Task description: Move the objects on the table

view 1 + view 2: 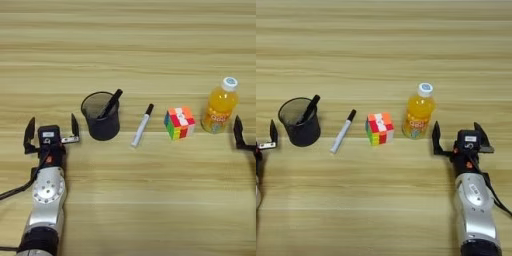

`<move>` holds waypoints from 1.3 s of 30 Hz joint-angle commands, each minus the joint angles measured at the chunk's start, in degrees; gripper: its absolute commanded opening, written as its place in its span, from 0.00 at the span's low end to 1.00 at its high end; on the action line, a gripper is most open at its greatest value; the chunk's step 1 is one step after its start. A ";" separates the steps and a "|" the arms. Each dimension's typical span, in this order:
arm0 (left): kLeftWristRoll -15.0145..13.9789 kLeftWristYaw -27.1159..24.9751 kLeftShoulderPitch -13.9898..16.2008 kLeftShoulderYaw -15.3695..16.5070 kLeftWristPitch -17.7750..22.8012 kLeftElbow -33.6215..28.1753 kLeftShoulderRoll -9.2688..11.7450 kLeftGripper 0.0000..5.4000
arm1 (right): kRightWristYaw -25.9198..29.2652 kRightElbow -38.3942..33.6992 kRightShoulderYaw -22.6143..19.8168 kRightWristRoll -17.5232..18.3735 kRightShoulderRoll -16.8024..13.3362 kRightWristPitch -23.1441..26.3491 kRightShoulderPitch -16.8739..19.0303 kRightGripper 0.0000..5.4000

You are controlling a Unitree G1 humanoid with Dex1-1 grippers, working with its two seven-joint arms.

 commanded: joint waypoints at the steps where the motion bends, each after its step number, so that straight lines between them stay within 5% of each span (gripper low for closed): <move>1: -0.08 0.29 -2.13 -0.15 -0.69 2.69 0.56 0.99 | 0.04 -1.60 0.18 -0.50 -0.20 1.56 0.91 1.00; 10: 0.59 0.31 -9.26 -0.26 -1.31 10.61 3.26 0.99 | 0.82 -9.76 1.19 -0.41 -0.10 4.68 3.69 1.00; 16: 2.17 1.41 -14.65 -1.77 -0.24 19.11 3.96 0.99 | 1.44 -8.88 0.73 -0.35 -0.30 5.00 3.21 1.00; 21: 0.49 0.55 -17.07 -1.22 -2.26 23.43 3.85 0.99 | 1.93 -7.07 0.40 -0.19 -0.49 4.34 2.36 1.00; 27: -3.73 -3.52 -15.63 0.28 -5.12 20.53 3.02 0.99 | 2.37 -9.38 0.63 -0.12 -0.44 4.59 3.07 1.00; 39: -3.16 -4.35 -10.11 -1.80 -5.00 11.12 1.02 0.99 | 6.33 -20.45 1.89 2.10 -1.42 9.40 7.69 1.00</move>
